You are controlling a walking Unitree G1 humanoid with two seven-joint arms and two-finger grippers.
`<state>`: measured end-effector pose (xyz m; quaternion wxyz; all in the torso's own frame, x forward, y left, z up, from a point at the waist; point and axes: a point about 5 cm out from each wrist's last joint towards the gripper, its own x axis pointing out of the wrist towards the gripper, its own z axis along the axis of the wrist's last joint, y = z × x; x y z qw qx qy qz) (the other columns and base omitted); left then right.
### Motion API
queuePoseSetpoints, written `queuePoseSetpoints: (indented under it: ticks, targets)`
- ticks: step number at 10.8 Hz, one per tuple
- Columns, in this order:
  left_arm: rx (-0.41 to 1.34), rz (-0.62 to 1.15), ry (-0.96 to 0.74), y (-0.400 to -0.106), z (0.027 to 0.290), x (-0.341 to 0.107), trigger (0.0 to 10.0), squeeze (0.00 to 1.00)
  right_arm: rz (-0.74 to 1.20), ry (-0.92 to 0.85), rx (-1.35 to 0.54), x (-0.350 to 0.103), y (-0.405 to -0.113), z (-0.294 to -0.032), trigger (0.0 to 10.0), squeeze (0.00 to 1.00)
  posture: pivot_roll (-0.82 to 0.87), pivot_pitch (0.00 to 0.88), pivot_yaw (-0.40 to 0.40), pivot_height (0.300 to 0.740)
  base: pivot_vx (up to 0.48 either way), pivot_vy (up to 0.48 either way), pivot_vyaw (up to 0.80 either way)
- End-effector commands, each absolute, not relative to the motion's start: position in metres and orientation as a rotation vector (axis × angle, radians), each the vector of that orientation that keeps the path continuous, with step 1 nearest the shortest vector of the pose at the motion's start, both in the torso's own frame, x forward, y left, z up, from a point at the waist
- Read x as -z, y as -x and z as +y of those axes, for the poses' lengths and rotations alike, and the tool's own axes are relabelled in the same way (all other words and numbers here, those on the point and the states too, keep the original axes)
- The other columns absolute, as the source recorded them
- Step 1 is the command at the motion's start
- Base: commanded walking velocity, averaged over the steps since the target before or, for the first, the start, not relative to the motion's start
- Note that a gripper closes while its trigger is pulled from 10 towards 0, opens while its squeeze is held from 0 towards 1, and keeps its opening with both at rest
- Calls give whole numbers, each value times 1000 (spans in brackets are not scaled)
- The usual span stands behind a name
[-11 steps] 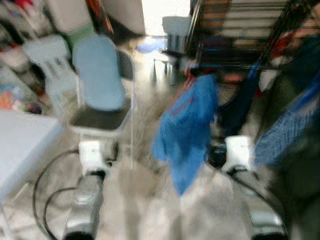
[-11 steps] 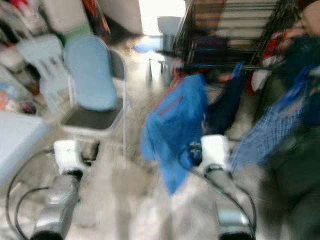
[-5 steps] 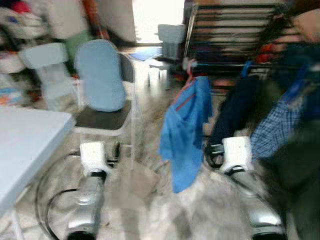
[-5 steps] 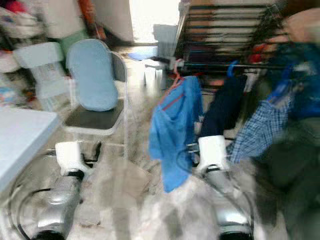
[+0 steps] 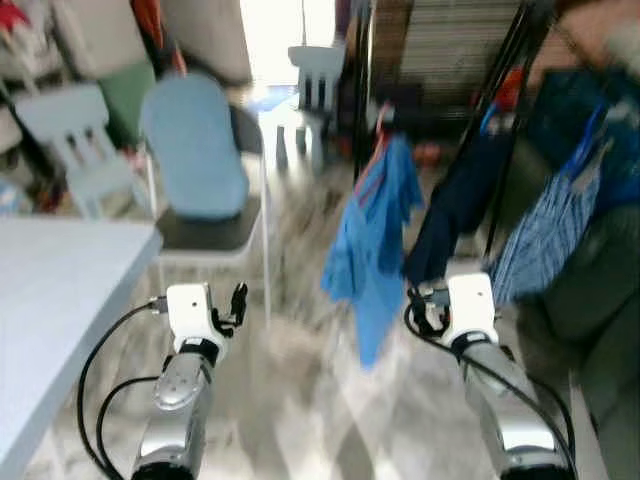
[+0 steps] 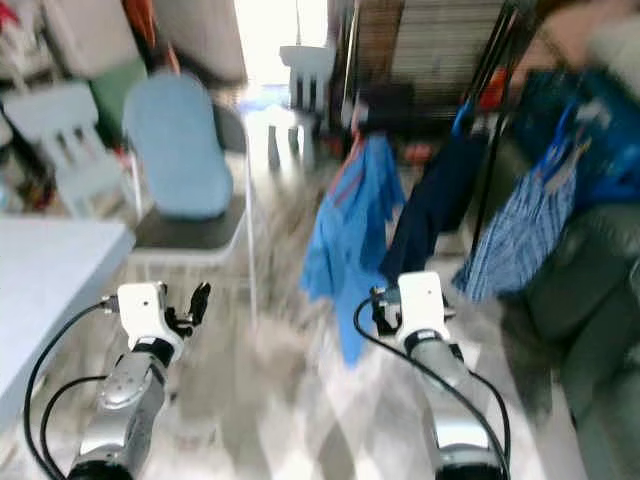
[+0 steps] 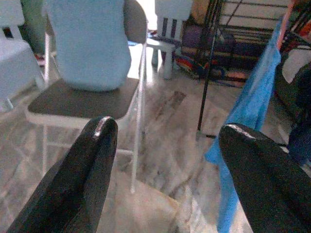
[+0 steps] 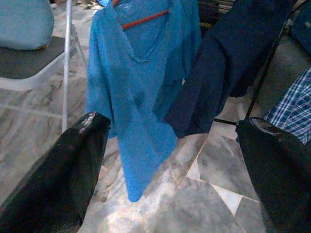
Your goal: Hang hanger
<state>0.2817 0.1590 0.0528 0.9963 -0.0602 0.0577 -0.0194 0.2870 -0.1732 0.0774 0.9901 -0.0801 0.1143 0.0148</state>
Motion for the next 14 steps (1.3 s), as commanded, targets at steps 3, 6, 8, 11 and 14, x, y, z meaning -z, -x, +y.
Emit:
queuePoseSetpoints:
  ticks: [3,6,8,11,14]
  targets:
    - [67,109,113,-283,157,-55,10000,0,237,149,-28,-76,-285,-172,10000,0,-214,0,85,740,0,0,0]
    - [120,98,109,-282,152,-57,10000,0,237,147,-22,-76,-284,-172,10000,0,-220,0,95,740,119,0,0]
    - [125,105,108,-282,151,-56,10000,0,239,143,-18,-75,-283,-171,10000,0,-223,0,103,740,362,0,0]
    - [40,154,59,-280,158,-48,10000,0,253,141,-26,-72,-280,-170,10000,0,-220,0,103,740,0,0,0]
    - [-84,178,41,-263,173,-38,10000,0,252,141,-103,-72,-278,-165,10000,0,-207,0,80,740,0,0,0]
